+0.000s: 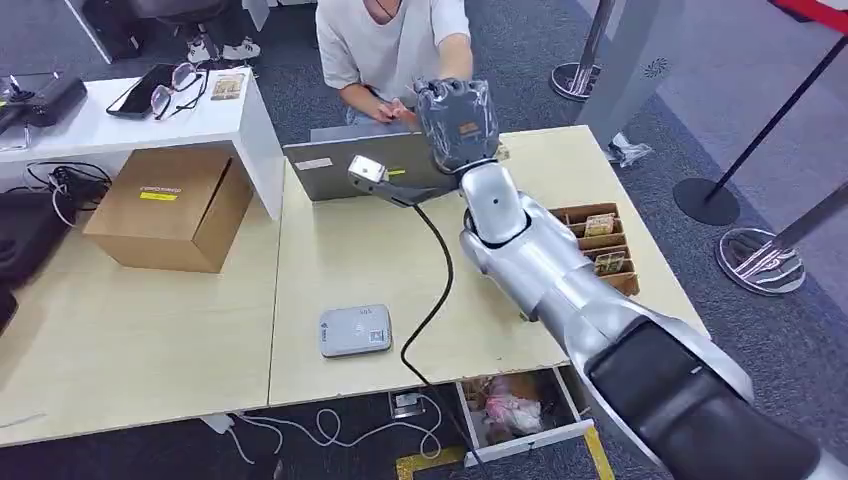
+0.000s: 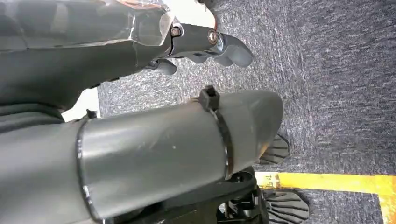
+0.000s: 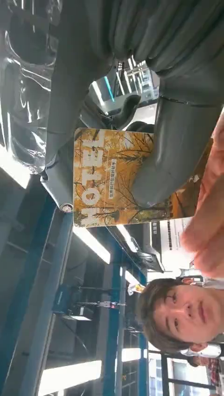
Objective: Pass the card to the sensor for recognition and then transmit it.
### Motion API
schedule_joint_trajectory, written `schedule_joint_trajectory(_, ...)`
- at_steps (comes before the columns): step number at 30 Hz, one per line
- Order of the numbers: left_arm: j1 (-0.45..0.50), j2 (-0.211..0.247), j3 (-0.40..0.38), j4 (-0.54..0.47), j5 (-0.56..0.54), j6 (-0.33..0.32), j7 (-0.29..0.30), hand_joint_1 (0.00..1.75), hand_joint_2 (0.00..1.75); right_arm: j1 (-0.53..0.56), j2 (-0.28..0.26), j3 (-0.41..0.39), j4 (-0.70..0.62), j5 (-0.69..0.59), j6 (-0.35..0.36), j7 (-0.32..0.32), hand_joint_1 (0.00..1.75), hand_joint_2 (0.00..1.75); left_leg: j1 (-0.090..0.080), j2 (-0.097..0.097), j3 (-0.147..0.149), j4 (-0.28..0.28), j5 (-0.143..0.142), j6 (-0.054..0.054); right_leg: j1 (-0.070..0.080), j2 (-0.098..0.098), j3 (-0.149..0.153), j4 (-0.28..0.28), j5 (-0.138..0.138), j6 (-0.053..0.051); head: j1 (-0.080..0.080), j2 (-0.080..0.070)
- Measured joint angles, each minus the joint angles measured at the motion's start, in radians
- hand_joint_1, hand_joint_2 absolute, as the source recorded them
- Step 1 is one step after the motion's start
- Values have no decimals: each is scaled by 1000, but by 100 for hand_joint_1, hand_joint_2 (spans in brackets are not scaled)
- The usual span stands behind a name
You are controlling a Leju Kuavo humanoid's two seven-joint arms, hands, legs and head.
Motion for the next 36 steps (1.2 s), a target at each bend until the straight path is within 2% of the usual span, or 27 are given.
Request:
schedule_joint_trajectory(4, 0, 0, 0, 0, 0, 1, 0, 0, 0, 0, 0, 3, 10, 2, 1, -3, 145, 175, 0, 0, 0, 0, 0, 0, 0, 0, 0, 0, 0, 0, 0, 0)
schedule_joint_trajectory(5, 0, 0, 0, 0, 0, 2, 0, 0, 0, 0, 0, 4, 12, 2, 1, -3, 113, 175, 0, 0, 0, 0, 0, 0, 0, 0, 0, 0, 0, 0, 0, 0)
schedule_joint_trajectory(7, 0, 0, 0, 0, 0, 3, 1, 0, 0, 0, 0, 4, 16, 3, 2, -3, 77, 175, 0, 0, 0, 0, 0, 0, 0, 0, 0, 0, 0, 0, 0, 0)
schedule_joint_trajectory(8, 0, 0, 0, 0, 0, 3, 1, 0, 0, 0, 0, 4, 18, 3, 3, -3, 28, 175, 0, 0, 0, 0, 0, 0, 0, 0, 0, 0, 0, 0, 0, 0)
schedule_joint_trajectory(9, 0, 0, 0, 0, 0, 3, 2, 0, 0, 0, 0, 4, 20, 3, 4, -2, 7, 175, 0, 0, 0, 0, 0, 0, 0, 0, 0, 0, 0, 0, 0, 0)
schedule_joint_trajectory(11, 0, 0, 0, 0, 0, 5, 2, 0, 0, 0, 0, 4, 23, 3, 4, -1, 0, 175, 0, 0, 0, 0, 0, 0, 0, 0, 0, 0, 0, 0, 0, 0)
schedule_joint_trajectory(21, 0, 0, 0, 0, 0, 10, 9, 0, 0, 1, -2, 4, 37, 16, 8, 11, 0, 175, 0, 0, 0, 0, 0, 0, 0, 0, 0, 0, 0, 0, 0, 0)
schedule_joint_trajectory(25, 0, -1, 0, 0, 0, 12, 11, 0, 0, 2, -3, 0, 38, -17, 1, 5, 0, 175, 0, 0, 0, 0, 0, 0, 0, 0, 0, 0, 0, 0, 0, 0)
schedule_joint_trajectory(29, 0, -3, 0, 0, 0, 19, 18, 0, 0, 15, -3, -40, 35, -114, -19, -49, 0, 175, 0, 0, 0, 0, 0, 0, 0, 0, 0, 0, 0, 0, 0, 0)
schedule_joint_trajectory(32, 0, -4, 0, 0, 0, 21, 18, 0, 0, 32, -2, -86, 19, -195, -38, -113, 0, 175, 0, 0, 0, 0, 0, 0, 0, 0, 0, 0, 0, 0, 0, 0)
schedule_joint_trajectory(36, 0, -5, 0, 0, 0, 26, 18, 0, 0, 66, 0, -152, -24, -335, -48, -252, 0, 175, 0, 0, 0, 0, 0, 0, 0, 0, 0, 0, 0, 0, 0, 0)
